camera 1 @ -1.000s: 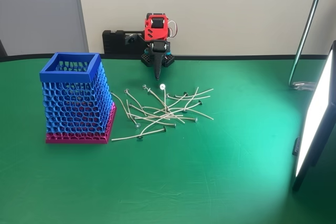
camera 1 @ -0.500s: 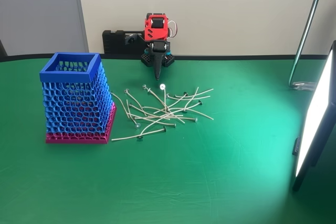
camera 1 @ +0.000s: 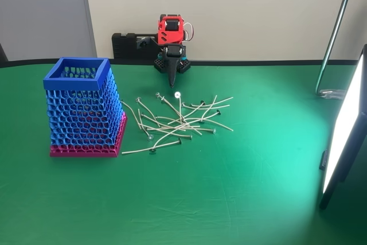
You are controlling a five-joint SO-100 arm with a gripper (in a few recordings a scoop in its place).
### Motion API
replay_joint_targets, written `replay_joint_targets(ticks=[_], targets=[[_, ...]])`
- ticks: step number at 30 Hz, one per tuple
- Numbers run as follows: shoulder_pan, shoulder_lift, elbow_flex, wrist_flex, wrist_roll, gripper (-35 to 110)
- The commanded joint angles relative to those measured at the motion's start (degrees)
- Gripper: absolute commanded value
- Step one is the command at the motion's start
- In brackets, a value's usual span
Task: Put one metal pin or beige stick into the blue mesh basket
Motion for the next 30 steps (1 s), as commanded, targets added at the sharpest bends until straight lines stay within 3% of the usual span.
replay_joint_targets(ticks=[1,30], targets=[[1.1,0.4,-0.7,-0.5,-0.7,0],[0.1,-1.6,-29.6,21.6,0.7,0]])
